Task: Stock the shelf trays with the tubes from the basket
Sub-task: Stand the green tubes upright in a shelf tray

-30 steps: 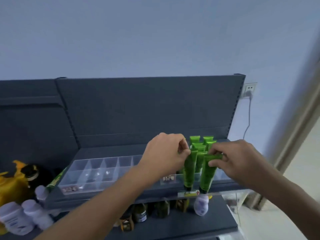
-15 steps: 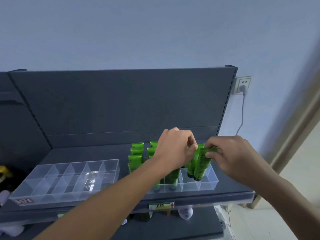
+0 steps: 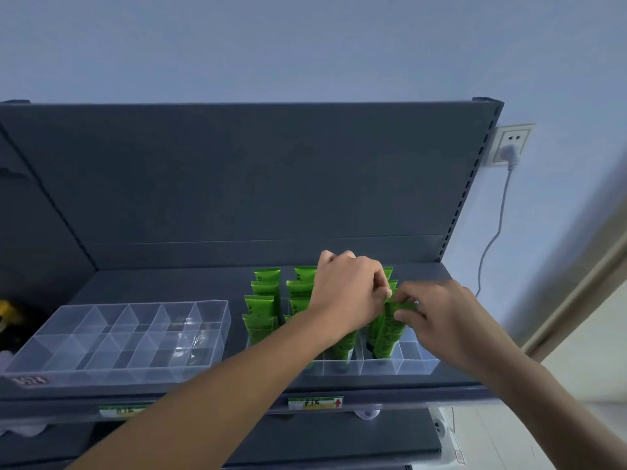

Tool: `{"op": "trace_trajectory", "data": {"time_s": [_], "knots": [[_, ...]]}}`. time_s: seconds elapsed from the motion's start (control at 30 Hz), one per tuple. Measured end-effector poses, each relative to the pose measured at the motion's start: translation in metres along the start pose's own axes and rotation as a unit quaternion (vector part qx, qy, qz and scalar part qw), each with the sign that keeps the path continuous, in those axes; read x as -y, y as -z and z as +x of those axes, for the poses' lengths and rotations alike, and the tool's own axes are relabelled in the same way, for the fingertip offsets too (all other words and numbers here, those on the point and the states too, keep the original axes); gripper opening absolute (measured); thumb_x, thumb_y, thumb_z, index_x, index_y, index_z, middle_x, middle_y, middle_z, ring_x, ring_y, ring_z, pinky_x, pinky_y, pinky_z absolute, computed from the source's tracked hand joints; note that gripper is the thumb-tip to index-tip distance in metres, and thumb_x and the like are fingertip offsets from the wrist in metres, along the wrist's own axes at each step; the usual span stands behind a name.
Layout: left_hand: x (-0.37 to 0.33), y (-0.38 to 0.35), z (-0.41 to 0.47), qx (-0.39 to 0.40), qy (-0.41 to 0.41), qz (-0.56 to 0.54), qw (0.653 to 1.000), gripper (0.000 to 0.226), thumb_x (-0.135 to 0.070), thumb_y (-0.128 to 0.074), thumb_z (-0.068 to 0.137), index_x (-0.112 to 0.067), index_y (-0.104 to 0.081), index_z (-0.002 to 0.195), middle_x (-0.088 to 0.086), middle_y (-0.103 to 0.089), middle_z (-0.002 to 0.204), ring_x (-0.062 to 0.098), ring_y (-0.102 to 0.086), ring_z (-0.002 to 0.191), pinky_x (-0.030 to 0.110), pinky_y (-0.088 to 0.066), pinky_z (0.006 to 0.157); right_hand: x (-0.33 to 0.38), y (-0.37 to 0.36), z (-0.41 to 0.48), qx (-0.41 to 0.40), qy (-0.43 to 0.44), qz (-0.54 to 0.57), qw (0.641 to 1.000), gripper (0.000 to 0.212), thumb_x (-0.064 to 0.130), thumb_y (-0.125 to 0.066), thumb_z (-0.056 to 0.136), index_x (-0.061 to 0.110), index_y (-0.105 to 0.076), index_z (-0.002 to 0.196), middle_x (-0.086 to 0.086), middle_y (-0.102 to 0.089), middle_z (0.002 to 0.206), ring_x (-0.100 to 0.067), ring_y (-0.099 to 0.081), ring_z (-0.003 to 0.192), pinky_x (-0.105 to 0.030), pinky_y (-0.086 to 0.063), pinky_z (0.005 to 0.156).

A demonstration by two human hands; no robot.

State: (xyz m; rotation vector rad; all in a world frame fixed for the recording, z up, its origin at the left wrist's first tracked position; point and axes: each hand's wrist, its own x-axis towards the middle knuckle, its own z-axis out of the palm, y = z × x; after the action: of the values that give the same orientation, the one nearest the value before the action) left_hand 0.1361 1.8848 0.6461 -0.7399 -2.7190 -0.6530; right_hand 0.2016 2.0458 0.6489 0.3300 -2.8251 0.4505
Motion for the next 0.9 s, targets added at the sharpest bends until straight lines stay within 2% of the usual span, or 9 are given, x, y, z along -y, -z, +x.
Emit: {"op": "trace_trajectory", "data": {"time_s": [0.17,0.23,0.33,0.5,0.6,0.7,0.77,0.9], "knots": [[0.004,-0.008,-0.002,0.012,-0.001,-0.011,1.0,0.01,-0.035,-0.065,0.087,-0.032,-0.072,0.08,-0.018,-0.069,0.076,0.008,-0.054,0.094,0.039,-0.033,0.095,0.0,-0.014,0.0,0.029,-0.011,-0.012,0.999,0.005,0.024,-0.07,0.085,0.025,-0.066,0.089,0.012,-0.065,0.076,-0.019,-0.06,0.072,-0.033,-0.047,0.065],[0.005,-0.01,-0.003,0.009,-0.005,-0.011,1.0,0.01,-0.037,-0.065,0.088,-0.034,-0.073,0.081,-0.018,-0.069,0.077,0.008,-0.053,0.093,0.039,-0.032,0.095,-0.001,-0.016,0.0,0.032,-0.015,-0.017,0.999,0.006,0.025,-0.07,0.086,0.026,-0.065,0.089,0.014,-0.062,0.076,-0.019,-0.061,0.073,-0.031,-0.046,0.064],[0.009,-0.01,-0.004,-0.006,-0.023,-0.006,1.0,0.011,-0.042,-0.066,0.089,-0.037,-0.076,0.088,-0.018,-0.07,0.078,0.008,-0.051,0.094,0.037,-0.031,0.092,-0.001,-0.016,0.0,0.037,-0.017,-0.014,0.999,0.008,0.027,-0.071,0.085,0.028,-0.064,0.09,0.019,-0.055,0.075,-0.016,-0.06,0.072,-0.029,-0.044,0.064],[0.013,-0.01,-0.011,-0.023,-0.046,-0.027,0.998,0.015,-0.043,-0.064,0.092,-0.04,-0.076,0.099,-0.015,-0.069,0.081,0.009,-0.05,0.101,0.036,-0.027,0.09,0.006,-0.01,-0.001,0.064,-0.045,-0.03,0.996,0.01,0.034,-0.069,0.086,0.032,-0.062,0.093,0.019,-0.063,0.087,-0.008,-0.052,0.066,-0.03,-0.045,0.067],[0.017,-0.008,-0.019,-0.035,-0.061,-0.037,0.997,0.022,-0.042,-0.065,0.091,-0.038,-0.072,0.112,-0.014,-0.073,0.099,0.009,-0.052,0.108,0.036,-0.03,0.091,0.012,-0.004,-0.001,0.078,-0.056,-0.05,0.994,0.012,0.038,-0.068,0.086,0.036,-0.061,0.095,0.021,-0.067,0.095,-0.001,-0.051,0.064,-0.03,-0.048,0.069],[0.022,0.001,-0.028,-0.048,-0.073,-0.031,0.996,0.035,-0.039,-0.065,0.091,-0.032,-0.064,0.125,-0.015,-0.068,0.121,0.009,-0.052,0.118,0.038,-0.033,0.095,0.022,0.004,0.0,0.072,-0.065,-0.092,0.991,0.013,0.04,-0.066,0.087,0.037,-0.061,0.099,0.023,-0.066,0.098,-0.009,-0.061,0.08,-0.032,-0.05,0.071],[0.029,0.012,-0.036,-0.058,-0.077,-0.013,0.995,0.04,-0.038,-0.063,0.091,-0.03,-0.06,0.13,-0.015,-0.065,0.126,0.01,-0.051,0.121,0.037,-0.034,0.097,0.034,0.008,0.003,0.05,-0.066,-0.097,0.992,0.014,0.038,-0.066,0.086,0.037,-0.062,0.099,0.021,-0.067,0.097,-0.012,-0.063,0.085,-0.034,-0.052,0.071],[0.055,0.043,-0.063,-0.096,-0.066,-0.005,0.993,0.038,-0.035,-0.062,0.09,-0.029,-0.058,0.126,-0.014,-0.064,0.124,0.009,-0.052,0.119,0.033,-0.035,0.095,0.085,0.011,0.016,0.015,-0.041,-0.08,0.996,0.01,0.039,-0.063,0.087,0.035,-0.06,0.095,0.018,-0.064,0.093,-0.013,-0.061,0.08,-0.037,-0.052,0.071]]}}
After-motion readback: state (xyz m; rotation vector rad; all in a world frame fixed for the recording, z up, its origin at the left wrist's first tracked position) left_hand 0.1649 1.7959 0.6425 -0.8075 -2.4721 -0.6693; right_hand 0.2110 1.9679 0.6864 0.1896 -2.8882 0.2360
